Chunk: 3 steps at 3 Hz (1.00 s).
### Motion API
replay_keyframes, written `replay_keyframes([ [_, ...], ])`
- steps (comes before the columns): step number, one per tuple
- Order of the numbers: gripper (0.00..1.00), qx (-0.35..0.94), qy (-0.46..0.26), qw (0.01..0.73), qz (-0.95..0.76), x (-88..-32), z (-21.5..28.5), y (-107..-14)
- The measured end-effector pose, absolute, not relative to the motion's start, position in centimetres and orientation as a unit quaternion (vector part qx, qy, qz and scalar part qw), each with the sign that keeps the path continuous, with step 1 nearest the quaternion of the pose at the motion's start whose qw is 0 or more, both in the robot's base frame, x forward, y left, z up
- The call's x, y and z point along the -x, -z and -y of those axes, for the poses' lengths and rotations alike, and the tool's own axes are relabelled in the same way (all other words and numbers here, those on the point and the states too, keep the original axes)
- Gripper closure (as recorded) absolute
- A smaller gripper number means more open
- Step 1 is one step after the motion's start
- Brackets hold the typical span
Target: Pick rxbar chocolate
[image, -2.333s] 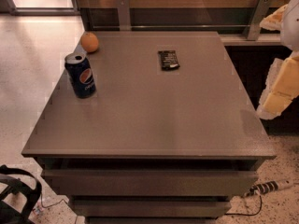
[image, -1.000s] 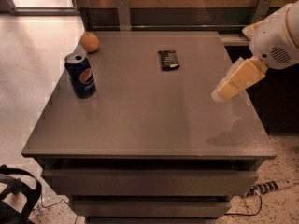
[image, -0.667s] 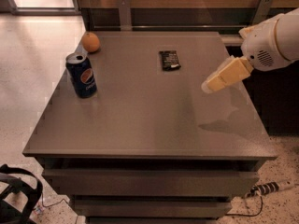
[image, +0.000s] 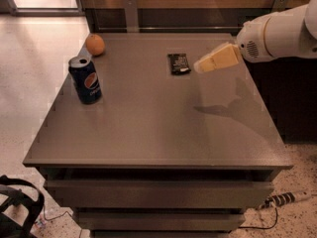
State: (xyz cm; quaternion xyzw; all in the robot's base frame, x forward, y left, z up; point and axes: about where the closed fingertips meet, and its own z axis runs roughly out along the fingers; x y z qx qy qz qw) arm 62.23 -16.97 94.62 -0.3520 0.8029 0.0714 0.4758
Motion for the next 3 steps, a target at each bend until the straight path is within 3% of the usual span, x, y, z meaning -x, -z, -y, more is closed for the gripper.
replay_keyframes([
  [3, 0.00, 0.291, -0.088, 0.475, -0.826, -64.47, 14.27, -94.22],
])
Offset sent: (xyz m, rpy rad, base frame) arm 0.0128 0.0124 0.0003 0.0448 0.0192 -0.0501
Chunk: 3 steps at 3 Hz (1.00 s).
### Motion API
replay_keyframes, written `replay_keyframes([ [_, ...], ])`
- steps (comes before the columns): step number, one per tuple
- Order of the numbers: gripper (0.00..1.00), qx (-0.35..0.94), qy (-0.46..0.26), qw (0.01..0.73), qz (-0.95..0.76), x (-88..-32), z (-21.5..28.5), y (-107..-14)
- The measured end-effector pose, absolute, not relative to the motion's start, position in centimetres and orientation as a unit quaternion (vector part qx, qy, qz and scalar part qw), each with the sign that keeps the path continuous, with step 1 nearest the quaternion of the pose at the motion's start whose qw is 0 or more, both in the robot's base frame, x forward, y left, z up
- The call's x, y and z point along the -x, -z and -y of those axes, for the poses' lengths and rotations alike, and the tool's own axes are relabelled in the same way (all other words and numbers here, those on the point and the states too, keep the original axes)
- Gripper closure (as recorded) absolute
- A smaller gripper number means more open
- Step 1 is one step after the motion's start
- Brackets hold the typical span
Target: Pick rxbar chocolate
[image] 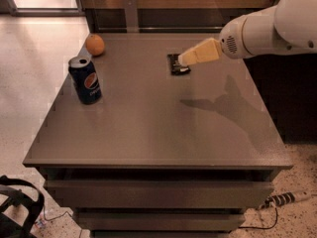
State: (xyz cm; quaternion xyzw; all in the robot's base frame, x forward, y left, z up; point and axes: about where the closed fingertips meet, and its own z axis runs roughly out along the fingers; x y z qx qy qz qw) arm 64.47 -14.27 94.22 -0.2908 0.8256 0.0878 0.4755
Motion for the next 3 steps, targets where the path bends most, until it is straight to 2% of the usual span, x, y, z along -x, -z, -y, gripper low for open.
replay_keyframes([
  [3, 0.00, 0.262, -0.128, 0.448, -0.845, -69.5, 8.4, -91.4],
])
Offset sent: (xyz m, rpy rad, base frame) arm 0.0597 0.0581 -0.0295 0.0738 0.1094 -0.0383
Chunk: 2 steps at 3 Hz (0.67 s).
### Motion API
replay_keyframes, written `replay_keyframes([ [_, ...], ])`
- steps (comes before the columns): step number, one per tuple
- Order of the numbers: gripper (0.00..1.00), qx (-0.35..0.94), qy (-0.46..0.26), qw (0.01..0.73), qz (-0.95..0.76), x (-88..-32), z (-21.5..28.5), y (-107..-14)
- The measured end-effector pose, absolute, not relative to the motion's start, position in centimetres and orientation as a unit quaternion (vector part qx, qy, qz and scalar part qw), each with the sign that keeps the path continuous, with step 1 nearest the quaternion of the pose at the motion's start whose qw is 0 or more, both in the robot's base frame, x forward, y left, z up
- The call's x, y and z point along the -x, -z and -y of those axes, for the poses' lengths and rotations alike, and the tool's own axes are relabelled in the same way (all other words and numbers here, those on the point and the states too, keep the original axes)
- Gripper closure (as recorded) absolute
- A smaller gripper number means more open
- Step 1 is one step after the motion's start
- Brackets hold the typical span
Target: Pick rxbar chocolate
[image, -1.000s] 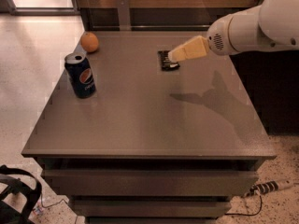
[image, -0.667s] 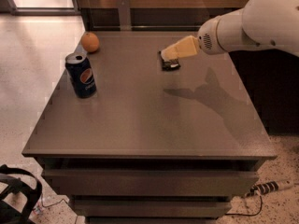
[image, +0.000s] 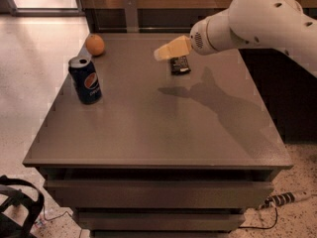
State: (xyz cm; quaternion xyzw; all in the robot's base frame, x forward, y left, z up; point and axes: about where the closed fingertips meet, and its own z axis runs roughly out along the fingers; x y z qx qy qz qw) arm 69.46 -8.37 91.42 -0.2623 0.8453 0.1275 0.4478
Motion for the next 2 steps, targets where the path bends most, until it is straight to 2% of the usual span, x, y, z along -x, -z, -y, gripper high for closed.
replay_keyframes([
  [2, 0.00, 0.243, -0.155, 0.421, -0.860, -71.3, 6.3, -87.9],
])
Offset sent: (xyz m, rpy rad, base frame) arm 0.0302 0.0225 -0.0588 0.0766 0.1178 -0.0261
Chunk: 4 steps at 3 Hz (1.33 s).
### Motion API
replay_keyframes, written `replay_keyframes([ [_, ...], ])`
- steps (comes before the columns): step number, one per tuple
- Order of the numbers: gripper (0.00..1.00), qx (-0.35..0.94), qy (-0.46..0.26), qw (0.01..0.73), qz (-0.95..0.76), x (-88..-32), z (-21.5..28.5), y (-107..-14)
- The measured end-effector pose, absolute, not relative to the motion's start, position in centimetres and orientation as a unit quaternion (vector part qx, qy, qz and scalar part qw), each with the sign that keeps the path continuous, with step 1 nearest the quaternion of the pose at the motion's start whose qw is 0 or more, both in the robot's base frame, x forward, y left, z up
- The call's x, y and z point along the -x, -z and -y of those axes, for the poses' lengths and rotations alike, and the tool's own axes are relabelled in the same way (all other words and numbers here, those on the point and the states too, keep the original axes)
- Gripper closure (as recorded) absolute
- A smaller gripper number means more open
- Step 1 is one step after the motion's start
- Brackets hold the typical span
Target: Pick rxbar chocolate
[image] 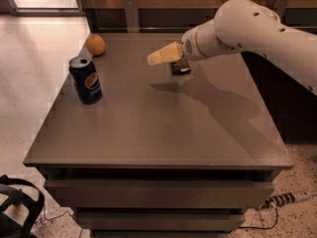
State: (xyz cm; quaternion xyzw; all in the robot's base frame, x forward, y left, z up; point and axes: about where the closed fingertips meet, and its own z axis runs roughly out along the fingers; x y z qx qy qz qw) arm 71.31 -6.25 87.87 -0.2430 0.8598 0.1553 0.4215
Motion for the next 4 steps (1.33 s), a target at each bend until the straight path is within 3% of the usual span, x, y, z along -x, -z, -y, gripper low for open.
replay_keyframes([
  [4, 0.00, 0.224, -0.132, 0.398, -0.880, -76.0, 7.2, -81.0],
])
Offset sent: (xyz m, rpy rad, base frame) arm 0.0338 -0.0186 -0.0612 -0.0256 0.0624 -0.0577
